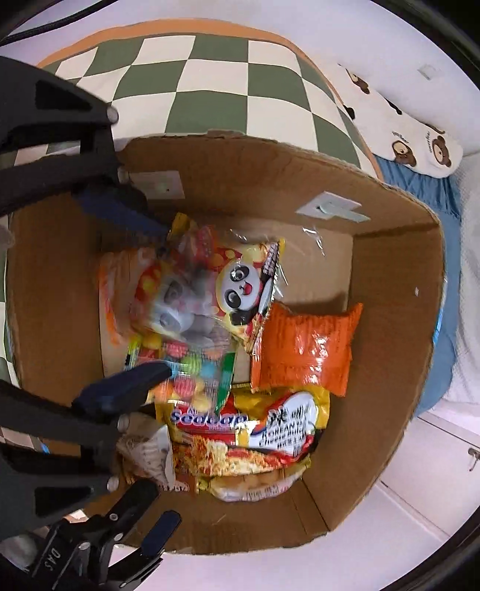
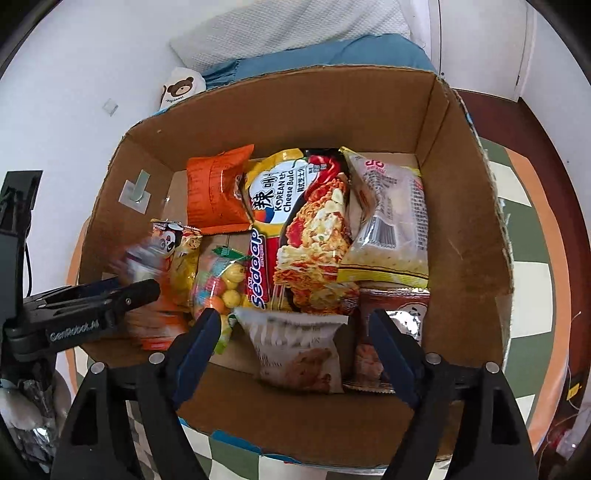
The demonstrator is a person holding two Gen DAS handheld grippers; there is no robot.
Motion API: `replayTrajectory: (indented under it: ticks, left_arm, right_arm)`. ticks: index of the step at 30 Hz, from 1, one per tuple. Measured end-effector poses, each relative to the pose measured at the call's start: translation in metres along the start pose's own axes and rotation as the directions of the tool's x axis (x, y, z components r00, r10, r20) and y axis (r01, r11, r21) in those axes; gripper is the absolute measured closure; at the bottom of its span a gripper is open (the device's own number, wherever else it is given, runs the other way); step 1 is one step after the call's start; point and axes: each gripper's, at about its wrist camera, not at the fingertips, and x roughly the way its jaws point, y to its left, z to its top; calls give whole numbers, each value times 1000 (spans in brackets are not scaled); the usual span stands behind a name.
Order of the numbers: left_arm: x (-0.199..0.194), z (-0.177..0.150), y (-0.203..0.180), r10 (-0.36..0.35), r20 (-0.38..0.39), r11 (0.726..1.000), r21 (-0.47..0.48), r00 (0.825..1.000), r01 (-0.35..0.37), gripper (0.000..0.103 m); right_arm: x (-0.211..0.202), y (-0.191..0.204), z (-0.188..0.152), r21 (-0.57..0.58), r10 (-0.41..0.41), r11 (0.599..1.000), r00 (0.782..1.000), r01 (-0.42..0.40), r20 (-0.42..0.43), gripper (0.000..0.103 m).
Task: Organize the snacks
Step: 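Carry both packets into the box and open both tools to release them, then move both tools back down over the remaining snacks on the blanket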
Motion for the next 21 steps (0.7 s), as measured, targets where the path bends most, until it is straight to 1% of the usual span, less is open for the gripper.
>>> replayTrajectory:
  ticks: [1,2,4,7,9,14,21]
  left_arm:
    - [-2,-1,-2,-5,6,1000,6,1000,5,19]
    - [-3,-1,-4,-6,9,1000,11,1000,6,17]
    - [-6,-2,-6,-1,14,1000,17,1000,1,10]
    - [-15,-5,-7,9,38,1000,16,999,-10,10]
    - [-21,-6,-7,3,54,1000,9,999,-3,10]
    - [-46,-17,-5,-18,142,1000,-4,990,18,10]
    - [-81,-42,-9,-35,219,999,3,975,35,10]
  right_arm:
    - [-2,-1,0,1,-1,1000,1000,1,2,15]
    - [-4,-2,1,2,-3,1000,1000,3,4,13]
    - [-11,-3,1,5,-25,1000,1000,25,13,8]
    - [-20,-3,-1,-1,-59,998,998,59,26,6]
    - [-28,-2,-4,-14,-79,997,996,79,41,5]
    - [-50,-2,-14,-23,-124,992,989,127,85,4]
    - [-83,-6,-34,-5,-135,991,982,136,135,4]
